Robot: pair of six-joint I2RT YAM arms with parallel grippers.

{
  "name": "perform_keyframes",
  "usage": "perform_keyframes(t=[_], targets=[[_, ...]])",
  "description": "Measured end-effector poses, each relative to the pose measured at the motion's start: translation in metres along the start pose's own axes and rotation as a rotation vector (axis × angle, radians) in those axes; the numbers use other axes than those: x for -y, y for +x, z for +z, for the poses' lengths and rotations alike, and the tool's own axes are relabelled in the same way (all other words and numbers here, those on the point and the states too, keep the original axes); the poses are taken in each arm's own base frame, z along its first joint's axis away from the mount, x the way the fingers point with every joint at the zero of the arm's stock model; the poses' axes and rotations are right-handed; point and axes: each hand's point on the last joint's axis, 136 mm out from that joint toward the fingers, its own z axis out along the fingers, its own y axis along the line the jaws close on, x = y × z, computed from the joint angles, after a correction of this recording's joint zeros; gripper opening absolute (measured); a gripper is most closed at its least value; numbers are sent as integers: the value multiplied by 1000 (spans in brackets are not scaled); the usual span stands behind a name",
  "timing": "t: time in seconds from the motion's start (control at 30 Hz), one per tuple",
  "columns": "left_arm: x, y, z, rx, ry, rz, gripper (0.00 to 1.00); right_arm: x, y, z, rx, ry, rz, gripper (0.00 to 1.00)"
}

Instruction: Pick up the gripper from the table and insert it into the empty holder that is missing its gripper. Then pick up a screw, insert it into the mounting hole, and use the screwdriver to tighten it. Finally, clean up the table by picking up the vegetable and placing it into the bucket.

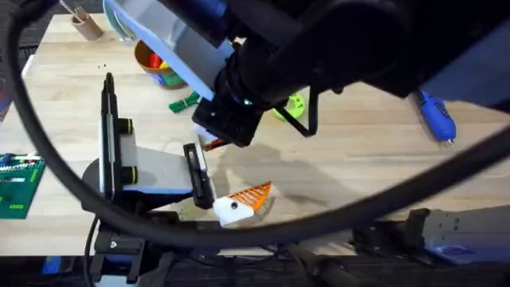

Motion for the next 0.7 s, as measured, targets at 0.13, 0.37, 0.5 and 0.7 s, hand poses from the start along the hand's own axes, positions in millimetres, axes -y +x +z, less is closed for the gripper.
perform_keyframes(t=[0.13, 0.37, 0.5, 0.7], targets=[[0, 0, 0, 0, 0, 0, 993, 0, 1, 1, -6, 0, -1, 8], [0, 0, 0, 0, 0, 0, 993, 0, 7, 11, -46, -3, -2, 8], [0, 1, 0, -3, 0, -12, 993, 0, 7, 16, -52, -3, -2, 8], [0, 1, 0, -3, 0, -12, 993, 0, 6, 17, -52, -3, -2, 8]])
